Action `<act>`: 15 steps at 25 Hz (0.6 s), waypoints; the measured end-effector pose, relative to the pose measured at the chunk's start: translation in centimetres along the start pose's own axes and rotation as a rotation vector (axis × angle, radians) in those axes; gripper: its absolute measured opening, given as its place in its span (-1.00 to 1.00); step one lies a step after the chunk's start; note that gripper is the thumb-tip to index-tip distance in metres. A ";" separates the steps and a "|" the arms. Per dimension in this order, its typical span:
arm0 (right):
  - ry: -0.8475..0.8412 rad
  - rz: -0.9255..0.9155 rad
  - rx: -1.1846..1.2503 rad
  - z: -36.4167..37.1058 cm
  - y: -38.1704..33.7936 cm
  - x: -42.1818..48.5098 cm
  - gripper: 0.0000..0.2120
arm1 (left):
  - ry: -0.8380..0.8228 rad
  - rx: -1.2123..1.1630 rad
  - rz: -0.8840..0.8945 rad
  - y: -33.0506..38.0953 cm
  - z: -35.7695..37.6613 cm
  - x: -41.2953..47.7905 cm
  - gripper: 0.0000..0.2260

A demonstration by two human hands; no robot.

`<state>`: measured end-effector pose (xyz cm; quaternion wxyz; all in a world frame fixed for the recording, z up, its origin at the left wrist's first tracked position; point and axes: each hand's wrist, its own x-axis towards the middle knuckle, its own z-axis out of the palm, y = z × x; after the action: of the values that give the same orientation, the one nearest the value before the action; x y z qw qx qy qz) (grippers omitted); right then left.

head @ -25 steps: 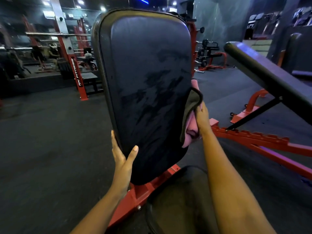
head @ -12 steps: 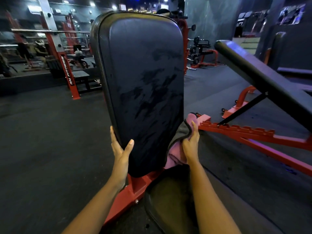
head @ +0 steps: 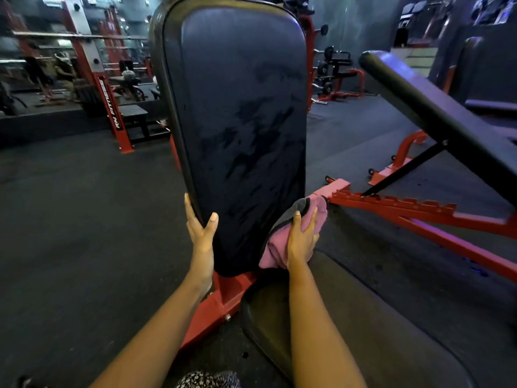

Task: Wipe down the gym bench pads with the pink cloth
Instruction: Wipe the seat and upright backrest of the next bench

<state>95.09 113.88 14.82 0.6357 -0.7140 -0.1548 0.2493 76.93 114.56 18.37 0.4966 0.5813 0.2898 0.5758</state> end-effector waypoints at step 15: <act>-0.018 -0.322 -0.070 3.0 5.3 -18.2 -0.39 | -0.108 -0.125 -0.109 1.9 -1.6 0.1 -0.54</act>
<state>77.86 105.80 12.26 0.6405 -0.6996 -0.2815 0.1452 74.96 114.40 19.87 0.5773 0.5628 0.2575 0.5326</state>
